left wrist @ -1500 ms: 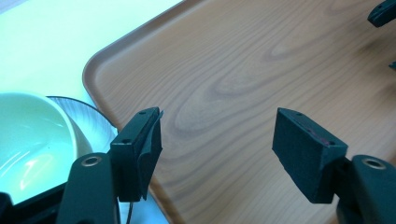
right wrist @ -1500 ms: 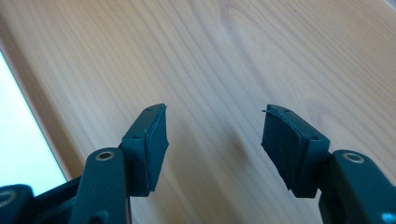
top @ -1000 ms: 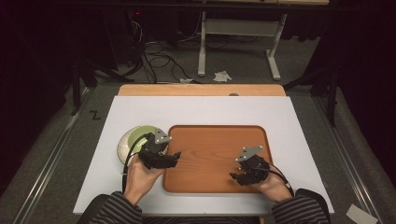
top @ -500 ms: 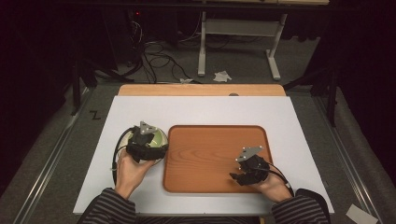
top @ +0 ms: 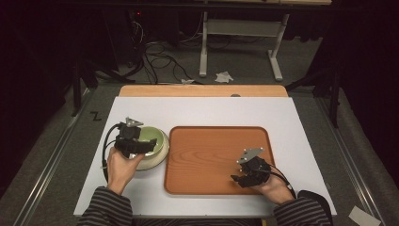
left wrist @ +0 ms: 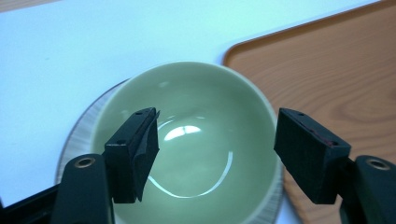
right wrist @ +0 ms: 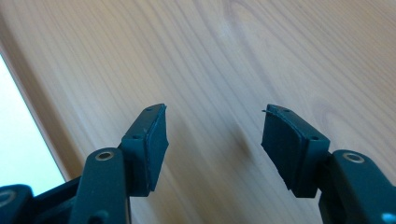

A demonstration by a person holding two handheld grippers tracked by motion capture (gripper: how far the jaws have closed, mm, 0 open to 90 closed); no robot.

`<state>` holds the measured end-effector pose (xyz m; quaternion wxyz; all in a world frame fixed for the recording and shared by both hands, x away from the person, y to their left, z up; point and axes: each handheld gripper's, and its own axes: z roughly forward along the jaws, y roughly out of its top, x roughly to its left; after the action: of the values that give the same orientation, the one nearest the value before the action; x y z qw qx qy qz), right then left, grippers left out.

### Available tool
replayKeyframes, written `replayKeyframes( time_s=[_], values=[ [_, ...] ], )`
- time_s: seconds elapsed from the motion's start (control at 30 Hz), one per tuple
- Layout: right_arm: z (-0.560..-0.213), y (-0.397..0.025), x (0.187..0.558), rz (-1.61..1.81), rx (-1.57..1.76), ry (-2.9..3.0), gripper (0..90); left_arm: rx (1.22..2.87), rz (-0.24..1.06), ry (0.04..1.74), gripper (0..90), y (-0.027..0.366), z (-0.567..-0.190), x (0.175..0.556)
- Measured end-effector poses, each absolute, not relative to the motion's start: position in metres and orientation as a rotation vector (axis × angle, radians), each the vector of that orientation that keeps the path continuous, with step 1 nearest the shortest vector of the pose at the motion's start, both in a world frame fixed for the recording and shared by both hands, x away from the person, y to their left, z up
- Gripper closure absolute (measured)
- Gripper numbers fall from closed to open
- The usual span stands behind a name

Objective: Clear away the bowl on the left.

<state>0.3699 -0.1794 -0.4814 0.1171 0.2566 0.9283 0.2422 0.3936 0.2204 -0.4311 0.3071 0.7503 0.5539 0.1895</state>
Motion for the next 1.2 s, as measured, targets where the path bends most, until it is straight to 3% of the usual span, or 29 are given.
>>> replayKeyframes(
  time_s=[0.4, 0.5, 0.7, 1.2],
  values=[
    [-0.482, -0.179, 0.37, 0.71, 0.756, 2.713, 42.0, 1.951, 0.513, 1.596, 30.7, 0.244, -0.442, 0.406],
    [-0.481, -0.18, 0.37, 0.705, 0.747, 2.708, 42.1, 1.953, 0.518, 1.632, 37.1, 0.249, -0.445, 0.409],
    [-0.481, -0.179, 0.37, 0.7, 0.742, 2.714, 42.1, 1.969, 0.512, 1.682, 41.2, 0.253, -0.453, 0.416],
    [-0.482, -0.179, 0.37, 0.694, 0.737, 2.718, 42.0, 1.999, 0.371, 1.744, 58.9, 0.26, -0.471, 0.426]
  ],
)
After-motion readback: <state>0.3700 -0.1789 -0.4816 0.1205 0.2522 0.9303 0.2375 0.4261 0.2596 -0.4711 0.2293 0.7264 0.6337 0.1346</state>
